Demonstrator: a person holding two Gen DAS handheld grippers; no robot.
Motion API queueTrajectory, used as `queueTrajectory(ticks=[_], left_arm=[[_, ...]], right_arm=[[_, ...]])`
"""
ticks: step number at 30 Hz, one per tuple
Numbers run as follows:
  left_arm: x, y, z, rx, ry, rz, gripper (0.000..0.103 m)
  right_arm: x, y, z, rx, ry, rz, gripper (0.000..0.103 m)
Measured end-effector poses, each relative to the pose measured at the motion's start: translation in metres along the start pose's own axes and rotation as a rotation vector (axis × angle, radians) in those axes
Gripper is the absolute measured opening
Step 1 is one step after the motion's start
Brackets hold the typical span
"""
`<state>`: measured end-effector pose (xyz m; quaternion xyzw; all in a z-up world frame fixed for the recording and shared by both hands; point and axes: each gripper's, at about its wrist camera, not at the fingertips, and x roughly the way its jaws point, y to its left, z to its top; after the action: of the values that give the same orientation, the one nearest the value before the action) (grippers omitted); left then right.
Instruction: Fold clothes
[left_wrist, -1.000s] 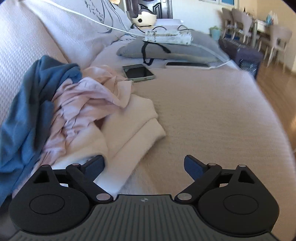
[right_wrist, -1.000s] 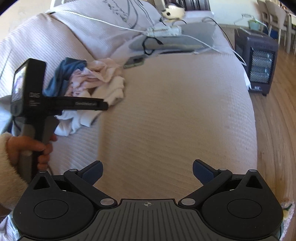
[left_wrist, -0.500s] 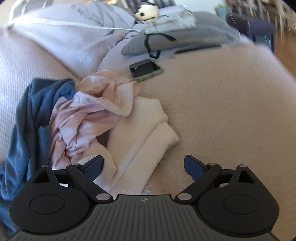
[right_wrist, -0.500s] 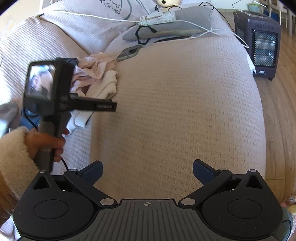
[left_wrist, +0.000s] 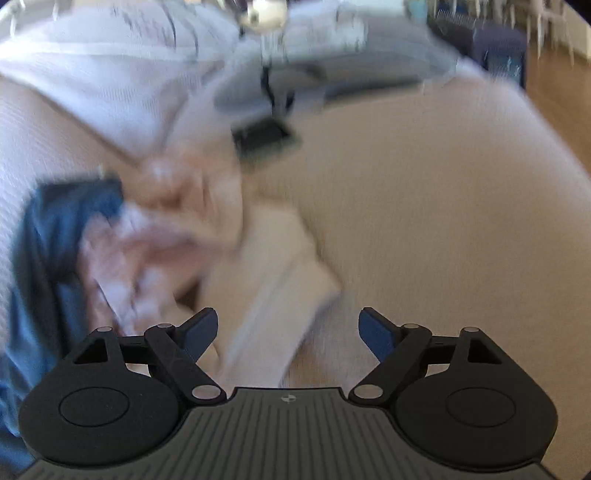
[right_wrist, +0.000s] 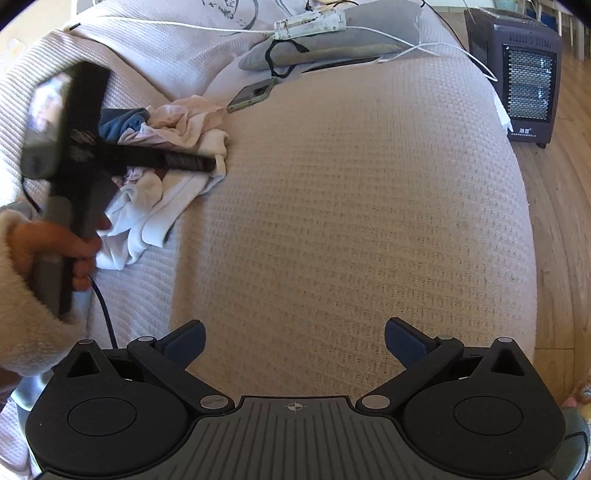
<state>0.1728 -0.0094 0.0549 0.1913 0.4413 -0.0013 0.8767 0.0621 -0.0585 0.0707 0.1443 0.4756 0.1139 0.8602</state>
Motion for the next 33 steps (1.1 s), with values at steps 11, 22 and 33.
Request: queueTrajectory(ticks=[11,22,33], left_arm=[[0.040,0.018,-0.006,-0.109,0.046,-0.048,0.103],[0.052,0.025,-0.004,-0.132,0.038,-0.099,0.103],[0.054,0.025,0.003,-0.134,0.085,-0.088,0.103]], right_arm=[[0.003,0.002,0.001,-0.017,0.019,-0.012,0.103],[0.003,0.003,0.001,-0.022,0.023,-0.016,0.103],[0.007,0.007,0.003,-0.032,0.021,-0.009,0.103]])
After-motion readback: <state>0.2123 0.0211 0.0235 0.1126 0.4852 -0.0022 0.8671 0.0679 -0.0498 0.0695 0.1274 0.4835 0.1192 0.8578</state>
